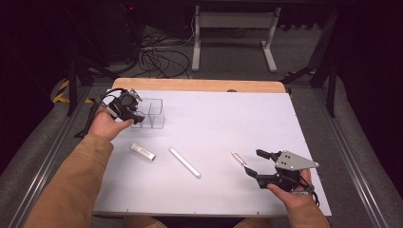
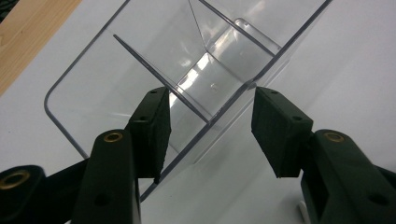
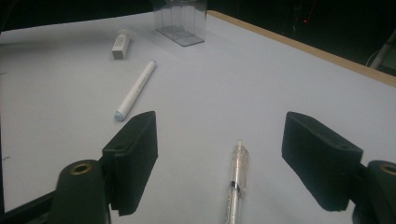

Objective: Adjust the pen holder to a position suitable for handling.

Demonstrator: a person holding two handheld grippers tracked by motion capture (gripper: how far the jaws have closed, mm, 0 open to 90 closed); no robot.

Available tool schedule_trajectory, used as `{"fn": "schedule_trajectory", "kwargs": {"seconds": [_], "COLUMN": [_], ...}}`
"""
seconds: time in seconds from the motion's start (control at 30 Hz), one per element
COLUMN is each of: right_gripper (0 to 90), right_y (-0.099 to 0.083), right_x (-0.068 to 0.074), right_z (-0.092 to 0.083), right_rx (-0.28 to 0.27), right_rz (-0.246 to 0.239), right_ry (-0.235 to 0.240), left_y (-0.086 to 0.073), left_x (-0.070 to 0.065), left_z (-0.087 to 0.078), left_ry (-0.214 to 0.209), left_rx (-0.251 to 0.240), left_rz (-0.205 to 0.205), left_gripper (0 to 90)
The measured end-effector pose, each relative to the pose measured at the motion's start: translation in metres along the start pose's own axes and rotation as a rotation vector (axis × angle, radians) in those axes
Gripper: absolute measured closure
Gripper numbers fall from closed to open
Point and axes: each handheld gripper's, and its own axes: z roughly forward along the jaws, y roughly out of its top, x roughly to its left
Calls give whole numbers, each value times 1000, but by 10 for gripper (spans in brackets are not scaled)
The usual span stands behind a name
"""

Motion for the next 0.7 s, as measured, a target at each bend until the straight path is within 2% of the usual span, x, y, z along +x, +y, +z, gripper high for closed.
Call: {"fn": "schedule_trajectory", "kwargs": {"seconds": [0.13, 0.17, 0.27, 0.57, 0.7], "right_gripper": [276, 275, 275, 273, 273], "right_y": [0, 0, 0, 0, -1], "right_x": [0, 0, 0, 0, 0], "right_z": [0, 0, 0, 1, 1], "right_rx": [1, 0, 1, 4, 4], "right_rz": [-7, -4, -4, -4, -1], "right_ry": [2, 2, 1, 4, 5], "left_y": [-1, -1, -2, -3, -4], "left_x": [1, 3, 5, 6, 6], "left_z": [6, 9, 10, 10, 8], "left_ry": [-19, -31, -44, -46, -47], "left_rx": [21, 30, 23, 32, 45], "left_rz": [7, 20, 20, 58, 88], "left_gripper": [487, 500, 494, 507, 552]}}
